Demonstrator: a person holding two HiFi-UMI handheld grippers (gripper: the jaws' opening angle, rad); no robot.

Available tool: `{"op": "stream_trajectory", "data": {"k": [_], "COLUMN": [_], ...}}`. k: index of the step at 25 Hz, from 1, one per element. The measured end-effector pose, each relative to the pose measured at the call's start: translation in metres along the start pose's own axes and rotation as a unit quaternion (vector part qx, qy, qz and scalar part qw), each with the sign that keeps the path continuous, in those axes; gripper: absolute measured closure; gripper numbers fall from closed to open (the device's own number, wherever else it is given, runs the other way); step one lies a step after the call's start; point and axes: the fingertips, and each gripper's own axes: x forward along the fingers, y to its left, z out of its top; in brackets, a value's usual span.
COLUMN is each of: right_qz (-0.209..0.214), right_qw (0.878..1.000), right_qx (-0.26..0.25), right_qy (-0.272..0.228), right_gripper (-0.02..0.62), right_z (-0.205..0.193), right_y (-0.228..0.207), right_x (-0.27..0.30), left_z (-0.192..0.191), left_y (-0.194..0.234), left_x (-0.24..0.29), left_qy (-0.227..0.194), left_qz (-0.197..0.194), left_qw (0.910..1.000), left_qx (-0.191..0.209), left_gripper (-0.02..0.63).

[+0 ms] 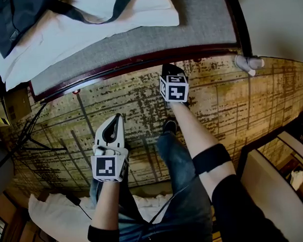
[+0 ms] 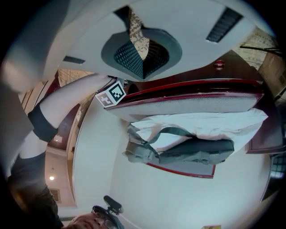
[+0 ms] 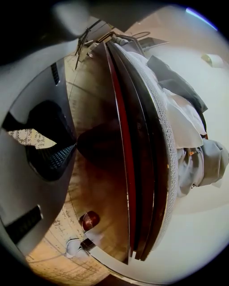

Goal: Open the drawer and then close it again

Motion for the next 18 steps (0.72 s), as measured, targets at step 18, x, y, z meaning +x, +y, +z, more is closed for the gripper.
{"op": "stream_trajectory", "data": {"k": [18], "right_qz": [0.008], "right_qw": [0.999], "right_qx": [-0.035], "right_qy": [0.001], "right_gripper": [0.591], "right_z": [0.024], "right_y": [0.012], "right_x": [-0.004], "left_z": [0.021], "left_y": [0.026], "left_x": [-0.019], "left_qy": [-0.015], "left_qz": [0.032], "left_qw": [0.9993], "left_qx": [0.013], "left_gripper": [0.603]}}
